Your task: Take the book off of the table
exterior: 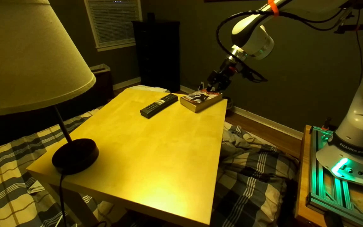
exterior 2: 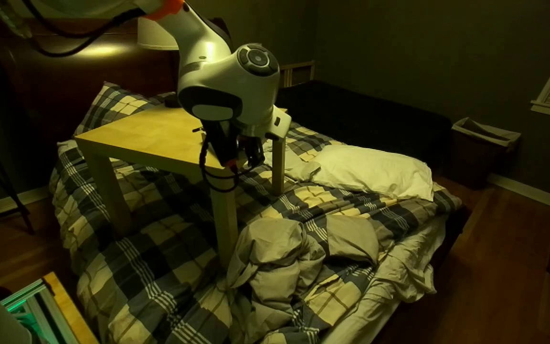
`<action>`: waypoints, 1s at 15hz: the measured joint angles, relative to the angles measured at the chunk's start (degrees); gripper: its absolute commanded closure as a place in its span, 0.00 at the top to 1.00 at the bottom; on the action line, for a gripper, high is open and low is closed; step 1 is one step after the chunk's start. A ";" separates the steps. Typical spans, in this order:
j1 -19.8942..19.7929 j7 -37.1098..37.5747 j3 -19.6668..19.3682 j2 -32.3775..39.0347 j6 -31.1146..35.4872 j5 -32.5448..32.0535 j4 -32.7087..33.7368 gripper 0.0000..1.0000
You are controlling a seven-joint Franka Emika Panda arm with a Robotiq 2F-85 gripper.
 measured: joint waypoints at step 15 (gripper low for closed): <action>0.05 -2.24 0.02 -0.41 -0.01 2.94 -1.13 1.00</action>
